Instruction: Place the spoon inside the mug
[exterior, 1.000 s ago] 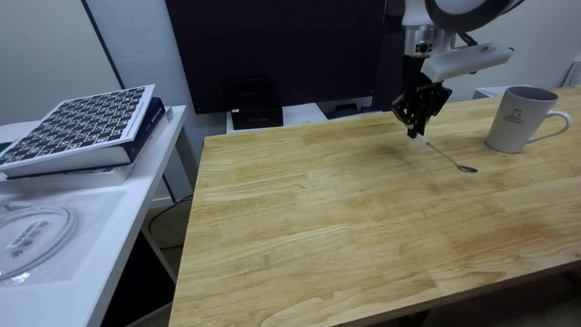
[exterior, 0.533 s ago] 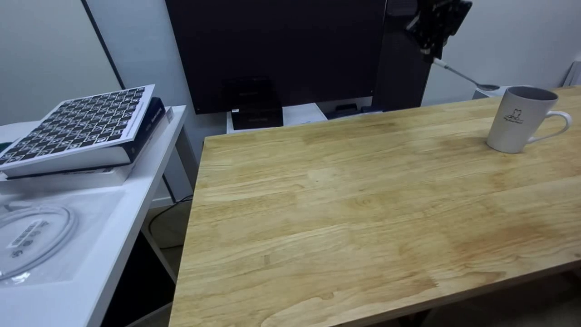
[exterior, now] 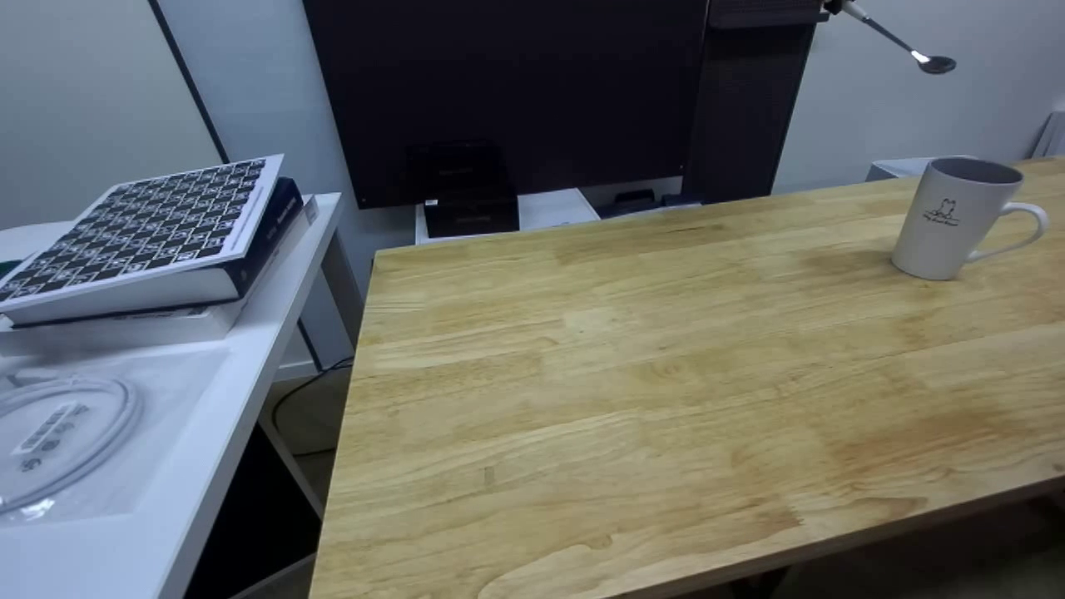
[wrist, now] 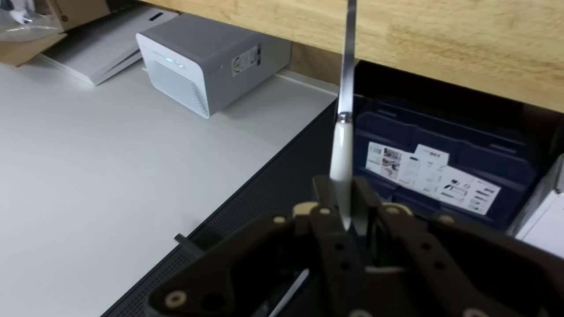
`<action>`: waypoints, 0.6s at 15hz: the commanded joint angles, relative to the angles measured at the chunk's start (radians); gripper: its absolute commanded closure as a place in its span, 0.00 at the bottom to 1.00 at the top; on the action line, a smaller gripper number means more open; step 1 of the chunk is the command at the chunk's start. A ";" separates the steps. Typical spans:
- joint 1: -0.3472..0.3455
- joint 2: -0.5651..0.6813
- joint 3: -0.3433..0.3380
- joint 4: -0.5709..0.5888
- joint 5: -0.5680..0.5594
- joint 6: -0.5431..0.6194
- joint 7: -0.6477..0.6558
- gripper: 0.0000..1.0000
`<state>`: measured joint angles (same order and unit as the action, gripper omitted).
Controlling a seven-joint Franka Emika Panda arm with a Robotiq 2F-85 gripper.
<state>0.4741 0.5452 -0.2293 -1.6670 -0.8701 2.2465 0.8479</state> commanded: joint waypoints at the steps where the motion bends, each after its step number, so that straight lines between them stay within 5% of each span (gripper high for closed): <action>1: -0.033 -0.027 0.035 -0.065 -0.187 -0.001 0.237 0.96; 9: -0.131 -0.133 0.171 -0.260 -0.373 0.000 0.654 0.96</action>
<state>0.3792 0.5198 -0.1078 -1.8128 -1.1775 2.2466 1.3731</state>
